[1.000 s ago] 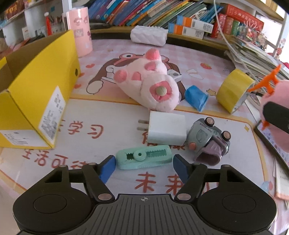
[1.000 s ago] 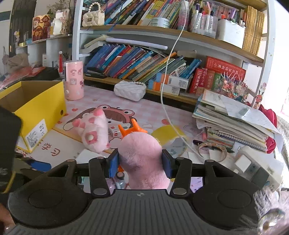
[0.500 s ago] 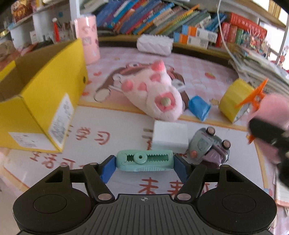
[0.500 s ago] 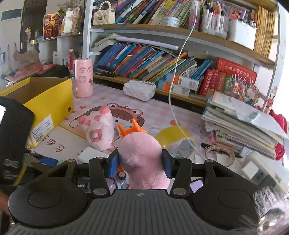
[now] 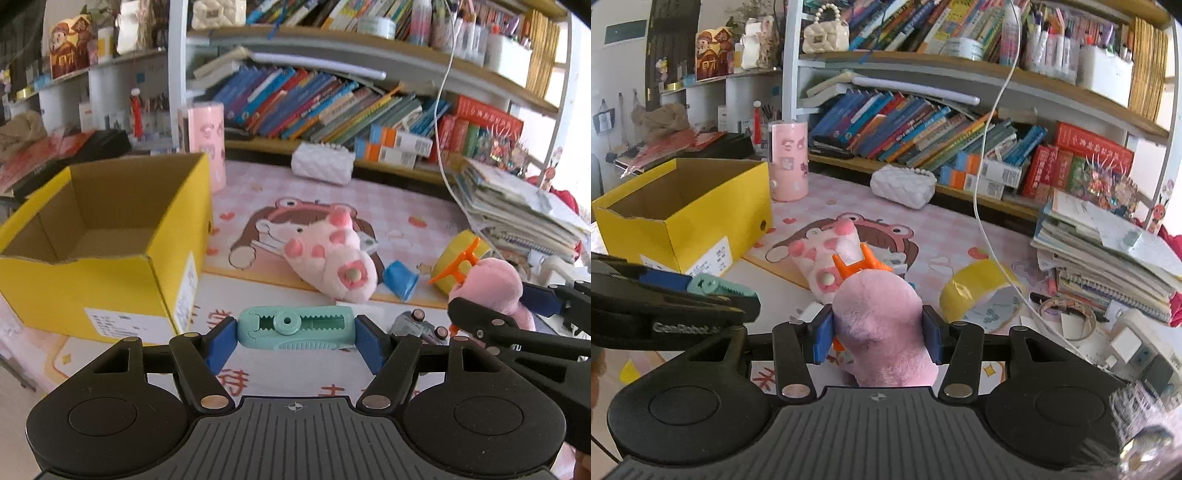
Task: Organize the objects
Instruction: 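Grasp the mint-green tape dispenser with the left gripper while the right gripper holds the plush, then carry both held objects over the open yellow box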
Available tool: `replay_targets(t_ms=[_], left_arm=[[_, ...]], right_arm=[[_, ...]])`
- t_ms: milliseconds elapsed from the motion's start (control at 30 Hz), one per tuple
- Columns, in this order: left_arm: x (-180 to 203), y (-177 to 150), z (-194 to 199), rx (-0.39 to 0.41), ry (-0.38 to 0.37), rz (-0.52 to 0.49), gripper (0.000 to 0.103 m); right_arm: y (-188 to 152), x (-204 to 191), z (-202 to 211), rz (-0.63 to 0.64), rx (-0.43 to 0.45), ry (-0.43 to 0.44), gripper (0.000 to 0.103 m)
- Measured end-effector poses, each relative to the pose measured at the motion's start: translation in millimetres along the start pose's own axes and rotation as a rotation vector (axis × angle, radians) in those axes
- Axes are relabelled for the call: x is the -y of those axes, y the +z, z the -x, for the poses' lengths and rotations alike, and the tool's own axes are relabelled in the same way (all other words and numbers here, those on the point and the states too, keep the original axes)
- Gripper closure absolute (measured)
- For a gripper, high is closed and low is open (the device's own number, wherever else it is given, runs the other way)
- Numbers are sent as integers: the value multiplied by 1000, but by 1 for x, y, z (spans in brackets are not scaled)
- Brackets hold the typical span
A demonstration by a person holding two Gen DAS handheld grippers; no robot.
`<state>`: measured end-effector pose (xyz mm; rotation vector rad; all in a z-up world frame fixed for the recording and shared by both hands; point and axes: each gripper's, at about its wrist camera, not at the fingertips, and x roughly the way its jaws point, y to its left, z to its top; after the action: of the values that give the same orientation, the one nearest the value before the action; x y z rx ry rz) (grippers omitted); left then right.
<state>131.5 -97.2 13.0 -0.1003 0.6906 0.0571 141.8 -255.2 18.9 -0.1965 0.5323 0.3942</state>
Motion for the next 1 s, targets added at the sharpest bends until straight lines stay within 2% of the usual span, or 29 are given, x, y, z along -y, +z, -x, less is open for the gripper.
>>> replay_targets(t_ms=[133, 400, 733, 1000], left_arm=[[-16, -2, 4, 6, -13, 12, 33], [-61, -16, 21, -7, -39, 3, 33], [-142, -39, 58, -16, -19, 18, 33], [-196, -62, 83, -35, -15, 9, 33]], right_arm=[[2, -9, 5, -21, -5, -25, 57], [1, -52, 6, -72, -78, -27, 57], [-2, -141, 17, -94, -134, -11, 57], [-13, -209, 33, -94, -146, -3, 57]])
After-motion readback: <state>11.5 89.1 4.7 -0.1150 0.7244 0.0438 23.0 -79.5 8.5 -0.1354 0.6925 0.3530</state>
